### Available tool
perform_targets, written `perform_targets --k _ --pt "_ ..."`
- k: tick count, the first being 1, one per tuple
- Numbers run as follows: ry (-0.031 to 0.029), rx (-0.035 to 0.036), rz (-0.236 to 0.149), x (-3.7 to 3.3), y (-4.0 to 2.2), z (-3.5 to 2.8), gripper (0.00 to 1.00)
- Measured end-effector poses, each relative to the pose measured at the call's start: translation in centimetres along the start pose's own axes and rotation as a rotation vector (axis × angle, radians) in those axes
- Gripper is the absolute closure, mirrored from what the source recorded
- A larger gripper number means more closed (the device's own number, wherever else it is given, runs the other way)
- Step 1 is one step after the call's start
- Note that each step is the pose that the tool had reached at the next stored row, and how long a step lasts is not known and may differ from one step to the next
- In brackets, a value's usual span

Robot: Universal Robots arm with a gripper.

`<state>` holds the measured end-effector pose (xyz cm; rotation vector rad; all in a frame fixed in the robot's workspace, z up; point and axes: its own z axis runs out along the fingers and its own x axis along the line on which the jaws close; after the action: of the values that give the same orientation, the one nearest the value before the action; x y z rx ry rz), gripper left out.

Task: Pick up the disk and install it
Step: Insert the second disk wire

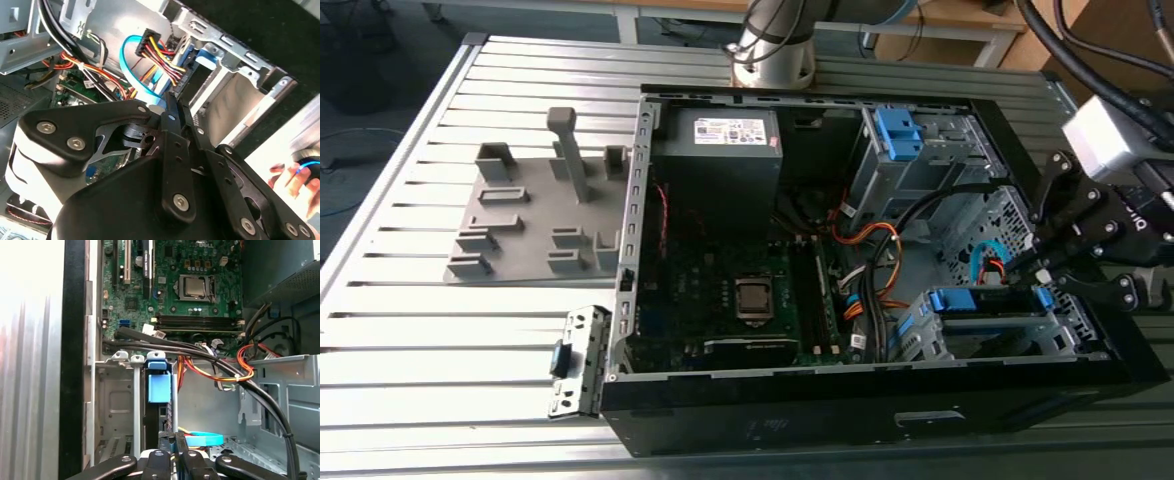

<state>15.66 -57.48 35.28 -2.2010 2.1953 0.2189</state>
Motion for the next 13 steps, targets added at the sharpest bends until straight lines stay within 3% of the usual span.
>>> perform_targets --k 6,13 --pt "-0.0186 0.0000 -0.002 0.12 0.00 0.63 0.84" --pt "-0.0208 0.0000 -0.002 0.37 -0.03 1.01 0.84"
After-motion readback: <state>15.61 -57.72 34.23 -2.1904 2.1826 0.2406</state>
